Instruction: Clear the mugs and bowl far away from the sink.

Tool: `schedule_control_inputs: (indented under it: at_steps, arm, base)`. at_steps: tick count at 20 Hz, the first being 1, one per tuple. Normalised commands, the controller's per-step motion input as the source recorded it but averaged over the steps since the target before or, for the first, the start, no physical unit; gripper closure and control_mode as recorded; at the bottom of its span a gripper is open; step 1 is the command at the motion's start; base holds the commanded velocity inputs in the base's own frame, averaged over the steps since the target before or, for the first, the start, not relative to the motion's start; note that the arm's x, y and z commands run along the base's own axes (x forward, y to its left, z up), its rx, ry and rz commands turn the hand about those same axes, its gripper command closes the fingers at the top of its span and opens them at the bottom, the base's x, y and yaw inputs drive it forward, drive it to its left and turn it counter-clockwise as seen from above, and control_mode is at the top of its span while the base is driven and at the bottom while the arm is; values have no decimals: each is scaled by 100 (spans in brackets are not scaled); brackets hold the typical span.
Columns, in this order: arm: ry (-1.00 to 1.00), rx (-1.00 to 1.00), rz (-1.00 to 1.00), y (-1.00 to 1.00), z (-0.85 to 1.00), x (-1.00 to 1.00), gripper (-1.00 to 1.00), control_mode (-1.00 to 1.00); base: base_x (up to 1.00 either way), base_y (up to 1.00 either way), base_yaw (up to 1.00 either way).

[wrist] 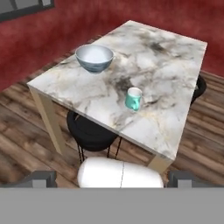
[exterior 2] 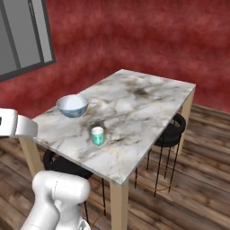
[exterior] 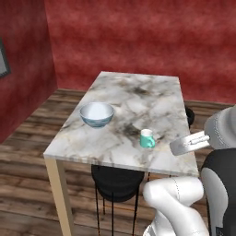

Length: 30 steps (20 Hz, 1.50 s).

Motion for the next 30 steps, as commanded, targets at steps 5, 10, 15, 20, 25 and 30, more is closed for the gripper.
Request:
schedule_control_inputs:
  at_steps: [5, 10, 15, 20, 25, 30]
  arm:
    - [0, 0, 0, 0, 0, 0, -100, 100]
    - [0, 0, 0, 0, 0, 0, -100, 100]
    - [0, 0, 0, 0, 0, 0, -100, 100]
    - [0, 0, 0, 0, 0, 0, -100, 100]
    - [0, 0, 0, 0, 0, 0, -100, 100]
    - [0, 0, 0, 0, 0, 0, -100, 100]
  base:
    - [-2, 42, 16]
    - [-2, 73, 38]
    - [-7, 99, 71]
    - [0, 90, 79]
    - [0, 86, 79]
    - [0, 85, 81]
